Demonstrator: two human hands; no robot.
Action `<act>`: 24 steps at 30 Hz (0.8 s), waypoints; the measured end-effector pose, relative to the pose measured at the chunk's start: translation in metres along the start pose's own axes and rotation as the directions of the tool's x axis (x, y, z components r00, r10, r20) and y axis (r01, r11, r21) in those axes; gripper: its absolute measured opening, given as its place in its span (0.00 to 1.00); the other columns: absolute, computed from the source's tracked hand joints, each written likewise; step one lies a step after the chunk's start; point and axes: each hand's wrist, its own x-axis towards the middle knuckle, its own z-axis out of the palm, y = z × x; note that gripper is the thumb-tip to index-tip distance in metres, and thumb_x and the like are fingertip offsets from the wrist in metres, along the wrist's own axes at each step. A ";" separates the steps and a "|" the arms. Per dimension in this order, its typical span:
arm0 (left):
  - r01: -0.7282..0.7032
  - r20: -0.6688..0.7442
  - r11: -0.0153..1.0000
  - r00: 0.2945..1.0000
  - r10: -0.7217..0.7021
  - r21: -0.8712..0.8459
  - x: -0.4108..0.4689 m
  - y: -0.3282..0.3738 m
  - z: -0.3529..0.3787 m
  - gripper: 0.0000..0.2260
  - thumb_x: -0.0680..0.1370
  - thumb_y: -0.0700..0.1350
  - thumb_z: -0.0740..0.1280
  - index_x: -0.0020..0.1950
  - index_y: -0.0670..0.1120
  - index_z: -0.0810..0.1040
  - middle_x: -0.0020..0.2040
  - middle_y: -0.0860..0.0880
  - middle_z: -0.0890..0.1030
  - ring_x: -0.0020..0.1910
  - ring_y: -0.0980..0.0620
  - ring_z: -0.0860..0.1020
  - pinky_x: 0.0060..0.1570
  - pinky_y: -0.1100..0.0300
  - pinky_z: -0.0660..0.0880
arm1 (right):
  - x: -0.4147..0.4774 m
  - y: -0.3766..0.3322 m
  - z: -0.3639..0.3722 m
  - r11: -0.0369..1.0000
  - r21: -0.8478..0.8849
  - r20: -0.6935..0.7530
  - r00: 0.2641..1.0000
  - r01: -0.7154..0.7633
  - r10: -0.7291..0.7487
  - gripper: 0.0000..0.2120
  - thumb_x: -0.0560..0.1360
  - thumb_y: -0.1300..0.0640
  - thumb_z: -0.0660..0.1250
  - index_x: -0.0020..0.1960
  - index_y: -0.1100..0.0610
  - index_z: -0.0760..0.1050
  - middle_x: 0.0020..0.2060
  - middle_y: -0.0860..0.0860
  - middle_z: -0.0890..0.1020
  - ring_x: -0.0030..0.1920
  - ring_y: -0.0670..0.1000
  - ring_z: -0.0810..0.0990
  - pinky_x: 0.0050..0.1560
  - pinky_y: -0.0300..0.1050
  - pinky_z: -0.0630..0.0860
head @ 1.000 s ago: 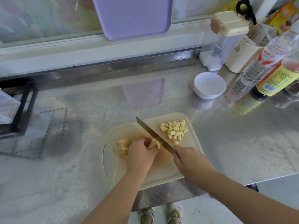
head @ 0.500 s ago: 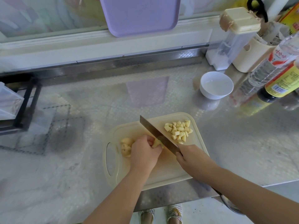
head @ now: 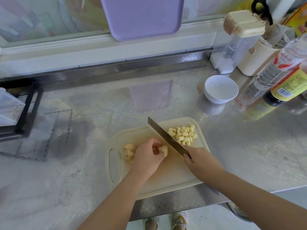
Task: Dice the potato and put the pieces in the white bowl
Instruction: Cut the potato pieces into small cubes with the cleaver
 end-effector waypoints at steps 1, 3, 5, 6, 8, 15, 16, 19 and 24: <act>-0.014 0.026 1.000 1.000 0.014 -0.008 0.001 0.000 -0.001 0.12 0.76 0.44 0.72 0.58 0.53 0.78 0.51 0.59 0.80 0.50 0.63 0.77 0.50 0.69 0.74 | -0.002 0.002 -0.002 1.000 -0.002 -0.002 1.000 0.006 -0.006 0.11 0.84 0.51 0.53 0.55 0.49 0.74 0.37 0.46 0.77 0.38 0.47 0.78 0.41 0.45 0.78; -0.028 0.040 1.000 0.999 0.028 -0.008 0.003 -0.003 -0.002 0.13 0.76 0.43 0.71 0.59 0.52 0.78 0.52 0.59 0.80 0.51 0.62 0.78 0.53 0.68 0.75 | -0.005 0.003 -0.004 1.000 0.014 -0.015 1.000 0.010 -0.010 0.10 0.84 0.52 0.54 0.51 0.49 0.73 0.35 0.46 0.76 0.35 0.46 0.76 0.37 0.42 0.73; -0.031 0.019 0.999 0.999 0.031 0.007 0.002 -0.005 0.000 0.13 0.76 0.43 0.72 0.60 0.52 0.78 0.52 0.58 0.80 0.51 0.61 0.78 0.55 0.65 0.76 | -0.008 0.002 -0.005 0.999 0.032 -0.016 1.000 0.013 -0.013 0.10 0.83 0.52 0.54 0.48 0.50 0.72 0.34 0.47 0.76 0.34 0.48 0.76 0.35 0.43 0.72; -0.033 0.003 0.999 0.999 0.033 0.009 0.002 -0.006 0.001 0.14 0.75 0.43 0.72 0.60 0.51 0.78 0.52 0.57 0.81 0.51 0.61 0.79 0.55 0.64 0.77 | -0.009 0.001 -0.005 0.999 0.046 -0.011 1.000 0.017 -0.016 0.10 0.83 0.52 0.55 0.46 0.50 0.72 0.34 0.48 0.76 0.34 0.48 0.76 0.36 0.45 0.73; -0.041 -0.034 0.999 0.999 0.041 0.011 0.000 -0.008 0.006 0.14 0.75 0.44 0.73 0.59 0.50 0.80 0.51 0.56 0.81 0.49 0.61 0.79 0.54 0.62 0.78 | -0.012 -0.001 -0.004 0.996 0.085 -0.006 1.000 0.017 -0.017 0.11 0.83 0.52 0.55 0.43 0.50 0.70 0.34 0.49 0.75 0.33 0.49 0.74 0.36 0.46 0.71; -0.040 -0.158 0.998 0.986 0.046 0.042 -0.005 -0.010 0.015 0.10 0.73 0.46 0.75 0.53 0.51 0.81 0.46 0.55 0.81 0.43 0.61 0.79 0.44 0.70 0.75 | -0.016 -0.003 0.005 0.992 0.122 0.021 1.000 -0.002 0.000 0.12 0.83 0.52 0.56 0.41 0.50 0.69 0.36 0.49 0.76 0.35 0.47 0.73 0.35 0.41 0.67; -0.039 -0.166 0.998 0.985 0.046 0.042 -0.005 -0.010 0.015 0.10 0.73 0.46 0.75 0.53 0.50 0.82 0.45 0.55 0.81 0.43 0.61 0.79 0.43 0.71 0.74 | -0.016 -0.003 0.006 0.992 0.127 0.020 1.000 -0.005 0.003 0.13 0.83 0.52 0.56 0.41 0.49 0.68 0.35 0.49 0.76 0.35 0.47 0.73 0.34 0.41 0.67; -0.039 -0.191 0.998 0.980 0.047 0.044 -0.007 -0.009 0.014 0.09 0.73 0.46 0.76 0.52 0.50 0.82 0.45 0.55 0.82 0.43 0.62 0.79 0.44 0.71 0.74 | -0.017 -0.003 0.009 0.993 0.120 0.014 1.000 -0.008 0.006 0.12 0.83 0.51 0.56 0.44 0.51 0.71 0.36 0.49 0.77 0.35 0.48 0.75 0.37 0.45 0.72; -0.040 -0.201 0.999 0.979 0.045 0.027 -0.007 -0.009 0.014 0.08 0.73 0.47 0.75 0.50 0.49 0.83 0.45 0.56 0.83 0.43 0.63 0.80 0.41 0.75 0.71 | -0.015 -0.005 0.011 0.995 0.099 0.008 1.000 -0.016 0.015 0.12 0.83 0.50 0.55 0.47 0.52 0.74 0.37 0.49 0.78 0.37 0.49 0.78 0.42 0.50 0.79</act>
